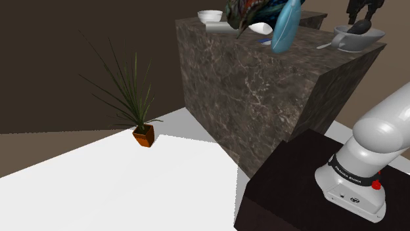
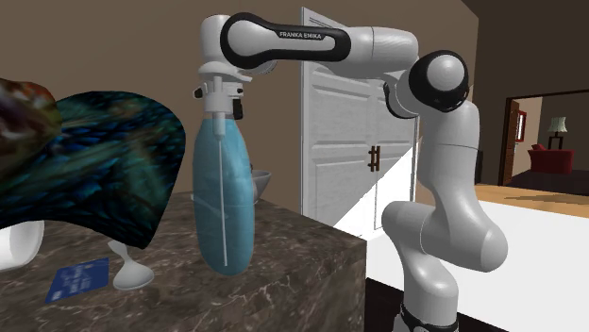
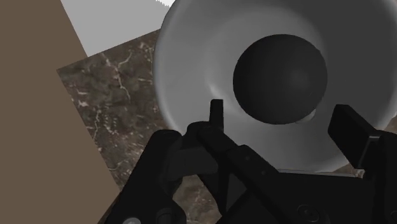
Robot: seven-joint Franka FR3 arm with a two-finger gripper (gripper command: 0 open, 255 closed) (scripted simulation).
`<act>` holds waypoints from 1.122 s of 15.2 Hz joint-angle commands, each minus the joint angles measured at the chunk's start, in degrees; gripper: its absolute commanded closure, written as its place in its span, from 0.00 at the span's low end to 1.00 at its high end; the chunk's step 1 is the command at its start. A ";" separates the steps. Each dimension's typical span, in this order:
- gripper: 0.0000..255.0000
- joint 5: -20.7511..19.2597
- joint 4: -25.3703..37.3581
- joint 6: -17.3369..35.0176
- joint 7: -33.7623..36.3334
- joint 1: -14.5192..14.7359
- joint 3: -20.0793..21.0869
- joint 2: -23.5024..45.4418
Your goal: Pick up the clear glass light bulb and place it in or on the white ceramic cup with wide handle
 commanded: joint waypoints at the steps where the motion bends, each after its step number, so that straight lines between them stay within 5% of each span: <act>1: 0.00 0.00 0.00 0.00 0.00 0.00 0.00 0.00; 5: 0.00 0.00 0.00 0.00 0.00 0.00 0.00 0.00; 9: 0.00 2.01 11.02 -7.52 -1.97 0.24 -0.45 3.97; 17: 0.00 2.01 11.02 -7.52 -1.97 0.23 -0.44 3.97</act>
